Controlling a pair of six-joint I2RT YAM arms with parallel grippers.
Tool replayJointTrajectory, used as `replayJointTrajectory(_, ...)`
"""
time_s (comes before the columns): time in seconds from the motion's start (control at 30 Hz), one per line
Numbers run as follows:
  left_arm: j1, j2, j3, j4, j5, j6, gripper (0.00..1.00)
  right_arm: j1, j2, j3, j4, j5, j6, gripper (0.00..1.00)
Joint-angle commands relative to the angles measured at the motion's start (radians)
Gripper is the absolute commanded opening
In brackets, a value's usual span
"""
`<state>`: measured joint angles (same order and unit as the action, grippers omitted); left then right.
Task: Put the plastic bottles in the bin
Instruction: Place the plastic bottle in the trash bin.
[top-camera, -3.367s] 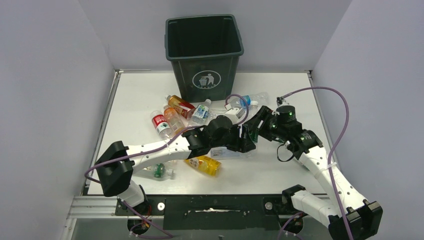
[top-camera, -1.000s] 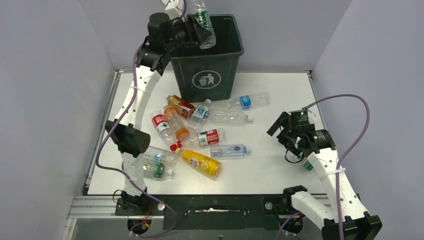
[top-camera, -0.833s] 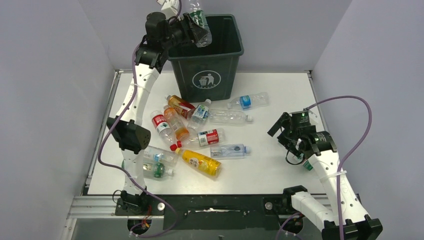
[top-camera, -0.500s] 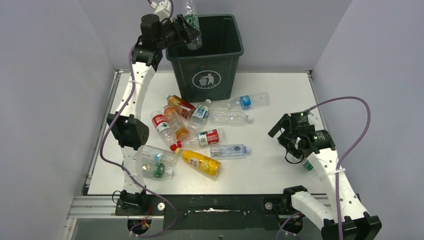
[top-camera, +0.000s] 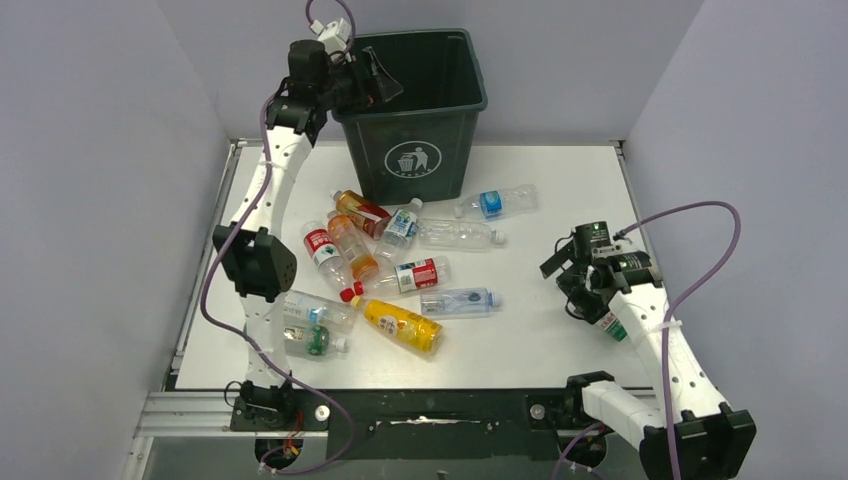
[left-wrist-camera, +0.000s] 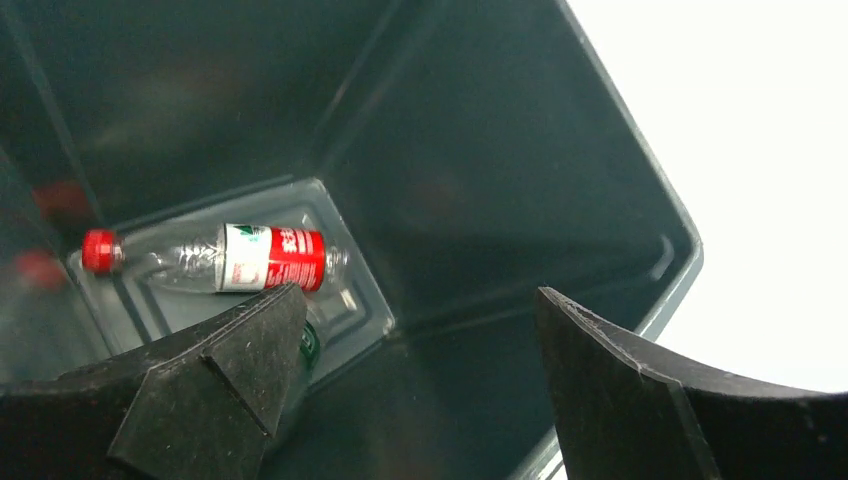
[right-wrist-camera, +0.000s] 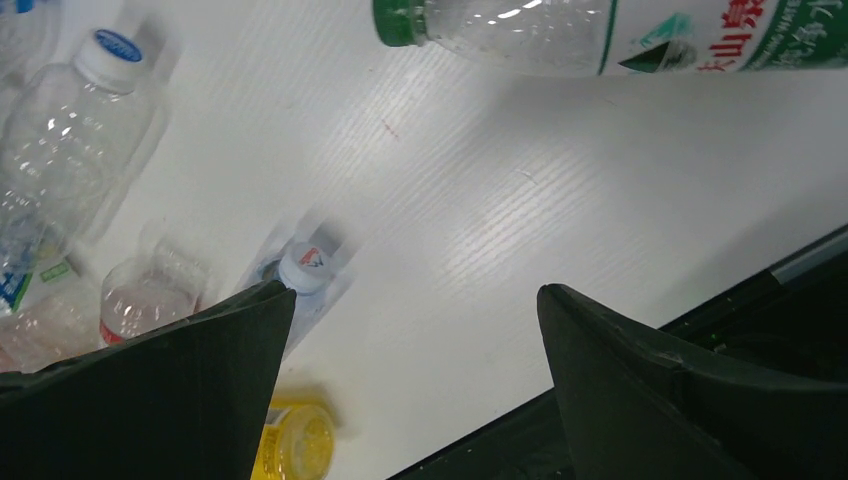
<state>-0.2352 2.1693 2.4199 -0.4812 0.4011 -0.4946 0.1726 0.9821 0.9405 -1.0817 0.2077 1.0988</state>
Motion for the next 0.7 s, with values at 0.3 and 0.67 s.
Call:
replayJointTrajectory(0.3,-0.003,-0.379,-0.338,0.052,0.037,0.022,0.85,-0.020,0.071,0.051,-0.243,0.216,0.455,0.98)
replayJointTrajectory(0.67,-0.004,-0.514,-0.553,0.128,0.100,0.053,0.85,-0.030,0.098,0.089,-0.310,0.319,0.694,0.98)
